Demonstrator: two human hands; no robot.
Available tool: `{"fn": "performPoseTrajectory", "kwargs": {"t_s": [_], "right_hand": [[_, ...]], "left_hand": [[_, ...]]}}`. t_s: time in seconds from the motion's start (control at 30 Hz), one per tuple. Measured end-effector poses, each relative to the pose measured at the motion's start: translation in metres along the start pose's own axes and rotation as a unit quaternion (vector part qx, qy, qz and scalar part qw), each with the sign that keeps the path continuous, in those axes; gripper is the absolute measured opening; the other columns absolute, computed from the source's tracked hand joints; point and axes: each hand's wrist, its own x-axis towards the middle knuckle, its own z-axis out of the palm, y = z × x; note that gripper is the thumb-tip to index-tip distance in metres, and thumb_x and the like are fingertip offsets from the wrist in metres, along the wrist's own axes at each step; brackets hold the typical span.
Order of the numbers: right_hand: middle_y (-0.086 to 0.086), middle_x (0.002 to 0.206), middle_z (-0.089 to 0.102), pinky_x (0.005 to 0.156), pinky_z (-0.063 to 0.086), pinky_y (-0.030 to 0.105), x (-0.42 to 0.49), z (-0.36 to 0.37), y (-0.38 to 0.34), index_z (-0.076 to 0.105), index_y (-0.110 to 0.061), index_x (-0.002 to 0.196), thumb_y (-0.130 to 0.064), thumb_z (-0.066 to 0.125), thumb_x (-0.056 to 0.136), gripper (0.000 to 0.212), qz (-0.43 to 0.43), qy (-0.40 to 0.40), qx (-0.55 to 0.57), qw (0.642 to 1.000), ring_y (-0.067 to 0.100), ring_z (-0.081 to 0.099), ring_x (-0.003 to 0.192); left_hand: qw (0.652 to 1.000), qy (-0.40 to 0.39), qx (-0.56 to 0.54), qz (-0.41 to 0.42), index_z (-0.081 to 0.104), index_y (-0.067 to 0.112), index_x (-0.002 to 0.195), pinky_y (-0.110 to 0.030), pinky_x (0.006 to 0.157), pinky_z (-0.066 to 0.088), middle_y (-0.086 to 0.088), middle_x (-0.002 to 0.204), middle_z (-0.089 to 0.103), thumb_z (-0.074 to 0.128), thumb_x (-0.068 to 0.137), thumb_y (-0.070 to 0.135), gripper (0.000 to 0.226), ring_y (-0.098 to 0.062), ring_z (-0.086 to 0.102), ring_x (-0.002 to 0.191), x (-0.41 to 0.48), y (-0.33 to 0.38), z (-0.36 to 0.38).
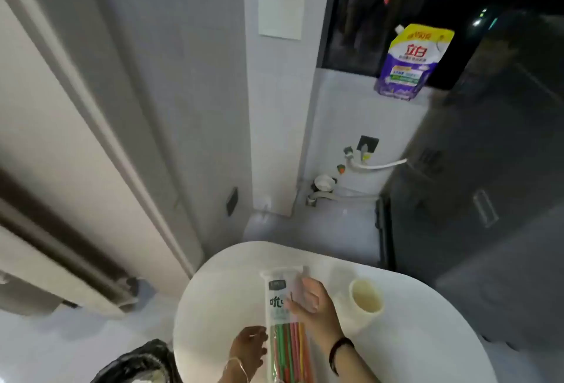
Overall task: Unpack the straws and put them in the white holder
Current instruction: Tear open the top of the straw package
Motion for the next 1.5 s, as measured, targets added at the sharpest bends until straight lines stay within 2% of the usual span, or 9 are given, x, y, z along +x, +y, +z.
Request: {"fn": "performPoseTrajectory", "kwargs": {"t_s": [0.17,0.33,0.47,0.57,0.73,0.83,1.0,1.13,1.5], "right_hand": [[-0.009,0.131,0.047,0.101,0.03,0.014,0.059,0.026,0.096,0.048,-0.024,0.125,-0.026,0.073,0.078,0.053,-0.065,-0.017,-0.084,0.994,0.01,0.042,0.129],[-0.006,0.156,0.015,0.118,0.017,0.03,0.11,0.037,0.155,0.032,-0.022,0.144,-0.044,0.06,0.085,0.068,-0.211,0.016,-0.241,0.947,0.009,0.015,0.144],[-0.02,0.152,-0.019,0.119,-0.002,0.032,0.125,0.041,0.175,-0.005,-0.045,0.143,-0.069,0.034,0.083,0.075,-0.266,0.005,-0.362,0.893,0.001,-0.012,0.14],[-0.022,0.146,-0.029,0.114,-0.011,0.03,0.129,0.039,0.176,-0.007,-0.051,0.142,-0.079,0.025,0.076,0.079,-0.261,-0.005,-0.392,0.882,0.0,-0.019,0.135],[-0.024,0.15,-0.024,0.117,-0.003,0.037,0.126,0.039,0.175,-0.002,-0.054,0.142,-0.079,0.023,0.076,0.075,-0.238,-0.025,-0.373,0.896,0.006,-0.013,0.141],[-0.022,0.154,-0.02,0.12,0.01,0.044,0.115,0.04,0.171,-0.002,-0.056,0.141,-0.077,0.028,0.078,0.073,-0.235,-0.041,-0.324,0.916,0.009,-0.009,0.145],[-0.027,0.142,-0.036,0.12,0.003,0.047,0.076,0.041,0.154,-0.011,-0.06,0.136,-0.076,0.028,0.076,0.073,-0.289,-0.018,-0.333,0.897,0.01,-0.023,0.143],[-0.028,0.143,-0.037,0.119,-0.006,0.038,0.036,0.034,0.13,-0.016,-0.066,0.13,-0.073,0.03,0.08,0.068,-0.352,0.022,-0.319,0.88,-0.003,-0.03,0.137],[-0.028,0.153,0.015,0.115,0.012,0.021,-0.103,0.018,0.069,0.02,-0.055,0.139,-0.063,0.038,0.08,0.062,-0.409,-0.045,-0.053,0.91,-0.011,0.007,0.14]], "left_hand": [[0.994,0.038,0.021,0.1,0.062,0.003,0.103,-0.042,0.093,0.047,-0.024,0.112,0.065,0.055,0.094,0.01,0.013,-0.038,0.06,0.106,0.083,-0.022,0.02],[0.981,0.009,-0.007,0.194,0.061,-0.006,0.111,-0.04,0.085,0.049,-0.022,0.098,0.066,0.053,0.096,0.014,0.026,-0.028,0.059,0.09,0.152,-0.035,0.024],[0.97,-0.011,0.015,0.243,0.063,0.004,0.114,-0.053,0.094,0.05,-0.021,0.11,0.069,0.053,0.097,0.024,0.028,-0.038,0.065,0.104,0.176,-0.029,0.023],[0.954,-0.011,0.055,0.294,0.068,0.008,0.106,-0.049,0.092,0.053,-0.016,0.102,0.073,0.052,0.097,0.03,0.028,-0.033,0.068,0.098,0.185,-0.024,0.021],[0.948,-0.039,0.091,0.301,0.069,0.009,0.08,-0.027,0.063,0.057,-0.004,0.076,0.074,0.046,0.099,0.035,0.039,-0.021,0.068,0.071,0.188,-0.02,0.02],[0.952,-0.094,0.069,0.282,0.071,0.02,0.088,-0.015,0.044,0.048,0.005,0.073,0.075,0.039,0.099,0.043,0.041,-0.01,0.067,0.055,0.18,-0.018,0.018],[0.946,-0.139,0.048,0.288,0.071,0.03,0.097,-0.022,0.062,0.052,-0.001,0.091,0.079,0.027,0.093,0.066,0.057,-0.015,0.073,0.086,0.141,-0.02,0.012],[0.922,-0.171,0.006,0.348,0.068,0.037,0.108,-0.021,0.058,0.054,0.001,0.094,0.078,0.029,0.086,0.073,0.057,-0.013,0.075,0.08,0.09,-0.018,0.006],[0.846,-0.234,0.027,0.479,0.058,0.038,0.129,-0.043,0.098,0.052,0.003,0.121,0.07,0.021,0.093,0.066,0.058,-0.019,0.069,0.107,-0.062,-0.037,-0.02]]}}
